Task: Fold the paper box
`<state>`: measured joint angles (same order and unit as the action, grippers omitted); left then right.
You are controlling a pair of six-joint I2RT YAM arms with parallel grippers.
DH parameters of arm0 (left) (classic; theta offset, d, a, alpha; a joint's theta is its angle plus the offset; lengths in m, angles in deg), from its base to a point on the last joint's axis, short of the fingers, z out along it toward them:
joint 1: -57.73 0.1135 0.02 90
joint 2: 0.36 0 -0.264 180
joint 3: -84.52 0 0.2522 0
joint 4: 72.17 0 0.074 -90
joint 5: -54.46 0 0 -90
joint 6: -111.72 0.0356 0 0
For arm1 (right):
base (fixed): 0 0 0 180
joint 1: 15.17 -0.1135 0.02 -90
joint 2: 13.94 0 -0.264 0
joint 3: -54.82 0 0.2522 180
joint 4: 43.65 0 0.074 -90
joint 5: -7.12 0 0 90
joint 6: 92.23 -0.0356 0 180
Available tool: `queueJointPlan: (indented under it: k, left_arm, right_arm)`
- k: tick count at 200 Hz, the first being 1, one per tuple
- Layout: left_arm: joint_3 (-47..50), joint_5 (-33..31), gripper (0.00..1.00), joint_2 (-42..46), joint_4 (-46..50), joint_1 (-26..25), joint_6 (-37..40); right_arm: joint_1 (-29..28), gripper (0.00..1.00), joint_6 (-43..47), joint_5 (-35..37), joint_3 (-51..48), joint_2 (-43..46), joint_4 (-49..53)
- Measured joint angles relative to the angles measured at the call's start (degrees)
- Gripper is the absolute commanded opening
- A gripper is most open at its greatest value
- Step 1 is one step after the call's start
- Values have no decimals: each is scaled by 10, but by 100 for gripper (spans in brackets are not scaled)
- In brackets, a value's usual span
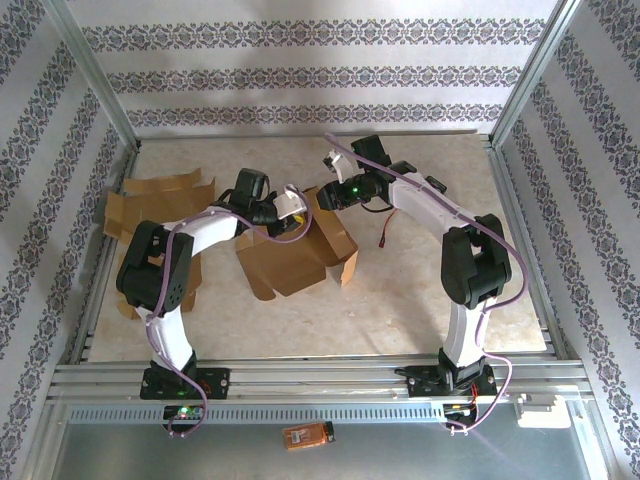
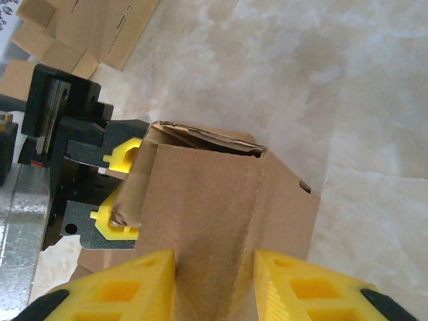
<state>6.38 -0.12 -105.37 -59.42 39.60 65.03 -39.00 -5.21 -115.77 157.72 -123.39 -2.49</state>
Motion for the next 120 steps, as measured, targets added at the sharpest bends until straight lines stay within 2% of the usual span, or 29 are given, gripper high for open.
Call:
queueJointPlan:
  k: [74, 101, 120]
  left_arm:
    - [69, -45, 26, 131, 4, 3, 5]
    - [71, -55, 26, 143, 3, 41, 10]
    - [41, -67, 26, 111, 18, 76, 34]
  right_arm:
    - [0, 36, 4, -2, 0, -1, 0]
    - [0, 36, 4, -2, 0, -1, 0]
    - [0, 36, 4, -2, 0, -1, 0]
